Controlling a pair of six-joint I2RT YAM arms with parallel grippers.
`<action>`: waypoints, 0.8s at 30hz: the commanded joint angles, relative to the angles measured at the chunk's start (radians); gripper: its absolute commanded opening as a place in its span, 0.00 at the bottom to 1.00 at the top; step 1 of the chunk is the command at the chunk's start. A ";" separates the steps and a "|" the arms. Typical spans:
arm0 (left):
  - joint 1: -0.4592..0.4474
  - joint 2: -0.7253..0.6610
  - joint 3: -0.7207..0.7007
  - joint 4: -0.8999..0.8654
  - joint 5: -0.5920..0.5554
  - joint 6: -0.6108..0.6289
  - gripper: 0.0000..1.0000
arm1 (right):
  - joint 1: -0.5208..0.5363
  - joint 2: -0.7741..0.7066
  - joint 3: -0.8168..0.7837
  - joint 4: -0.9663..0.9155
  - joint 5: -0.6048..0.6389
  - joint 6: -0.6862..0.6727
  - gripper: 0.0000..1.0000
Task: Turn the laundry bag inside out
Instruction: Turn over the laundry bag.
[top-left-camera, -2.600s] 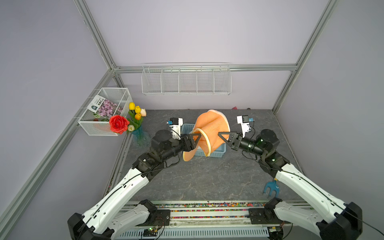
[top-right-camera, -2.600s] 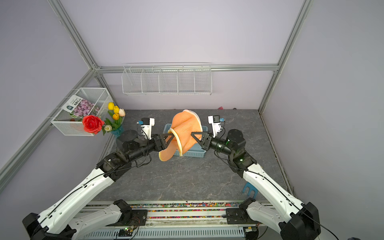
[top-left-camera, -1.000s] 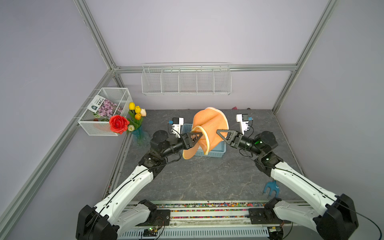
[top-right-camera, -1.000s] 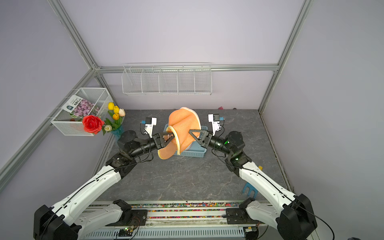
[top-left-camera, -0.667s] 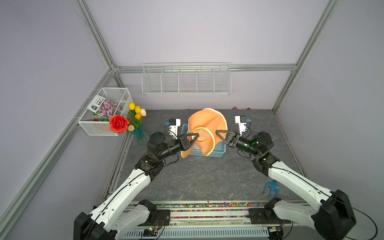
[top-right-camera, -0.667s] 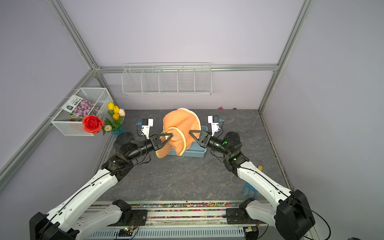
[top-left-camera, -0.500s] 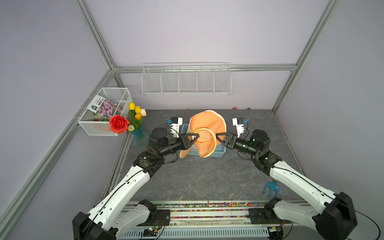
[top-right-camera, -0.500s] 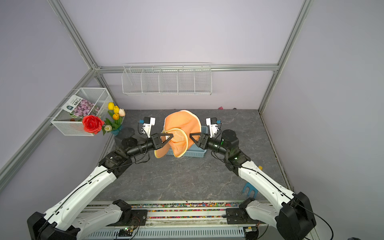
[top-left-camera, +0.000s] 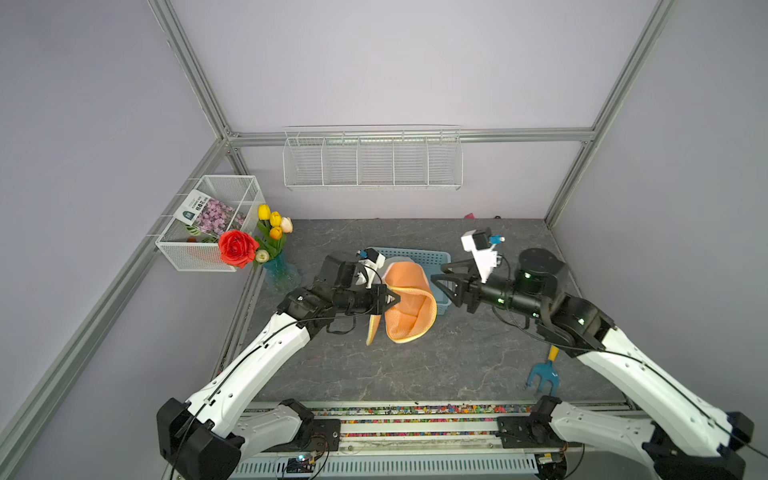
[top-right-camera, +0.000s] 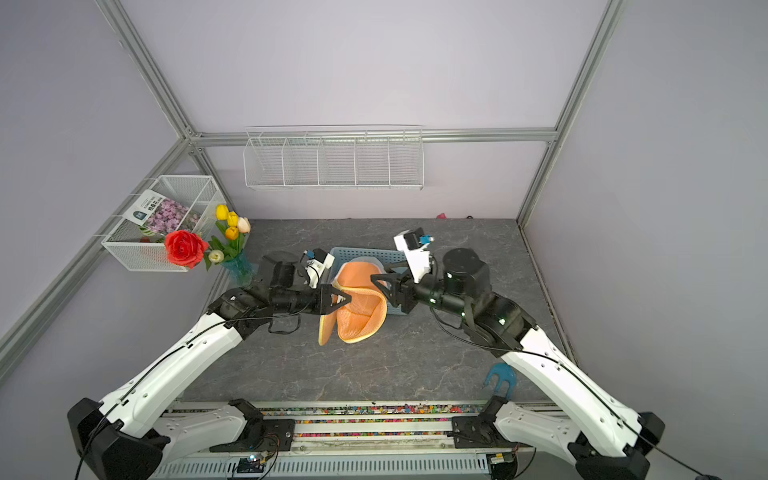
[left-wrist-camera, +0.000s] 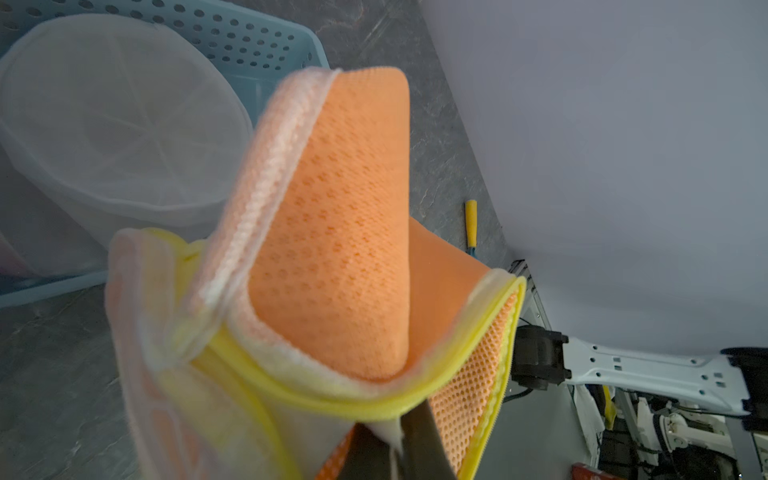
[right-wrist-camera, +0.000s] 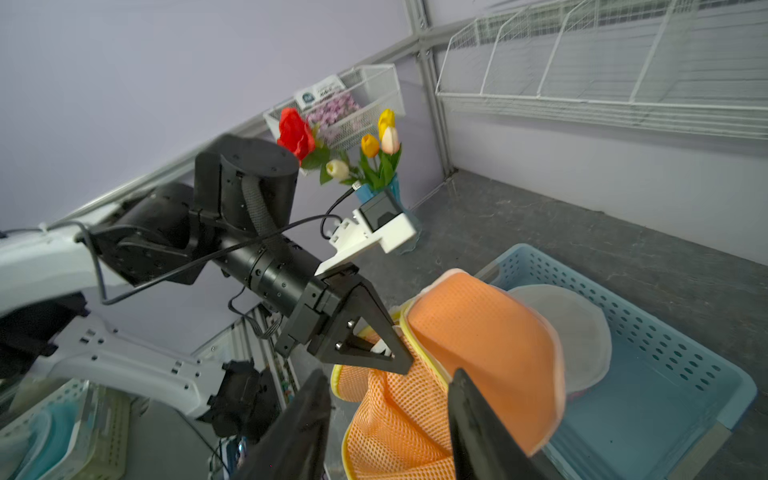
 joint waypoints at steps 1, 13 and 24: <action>-0.041 0.009 0.074 -0.095 -0.040 0.098 0.00 | 0.059 0.106 0.067 -0.234 0.071 -0.133 0.48; -0.056 -0.028 0.072 -0.115 0.035 0.175 0.00 | 0.080 0.154 0.047 -0.215 0.020 -0.134 0.48; -0.056 -0.042 0.077 -0.116 0.042 0.181 0.00 | 0.080 0.201 0.023 -0.211 -0.051 -0.116 0.42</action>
